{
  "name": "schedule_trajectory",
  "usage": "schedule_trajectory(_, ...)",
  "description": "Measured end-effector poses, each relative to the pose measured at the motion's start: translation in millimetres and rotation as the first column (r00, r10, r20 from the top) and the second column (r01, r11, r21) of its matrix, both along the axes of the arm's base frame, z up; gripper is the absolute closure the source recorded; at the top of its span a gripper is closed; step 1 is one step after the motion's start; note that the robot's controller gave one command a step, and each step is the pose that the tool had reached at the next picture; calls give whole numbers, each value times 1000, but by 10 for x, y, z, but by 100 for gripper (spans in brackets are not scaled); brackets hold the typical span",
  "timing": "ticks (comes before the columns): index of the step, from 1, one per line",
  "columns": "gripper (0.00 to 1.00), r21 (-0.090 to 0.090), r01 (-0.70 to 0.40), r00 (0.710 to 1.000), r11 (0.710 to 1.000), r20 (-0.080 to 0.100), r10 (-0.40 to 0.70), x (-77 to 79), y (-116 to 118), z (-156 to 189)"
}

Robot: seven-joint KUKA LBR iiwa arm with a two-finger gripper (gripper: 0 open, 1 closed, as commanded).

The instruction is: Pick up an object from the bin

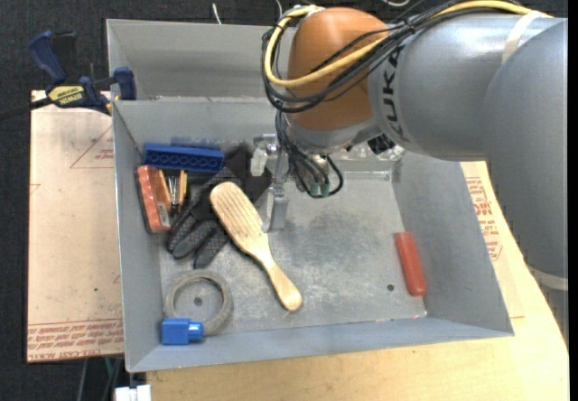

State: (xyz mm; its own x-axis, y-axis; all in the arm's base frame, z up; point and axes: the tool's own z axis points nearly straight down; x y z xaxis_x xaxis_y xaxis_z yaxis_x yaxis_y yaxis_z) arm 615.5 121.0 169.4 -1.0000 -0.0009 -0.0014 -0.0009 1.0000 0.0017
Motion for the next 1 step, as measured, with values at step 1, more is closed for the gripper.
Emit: schedule_trajectory(1,0,2,229,973,973,1,-229,255,22,-47)
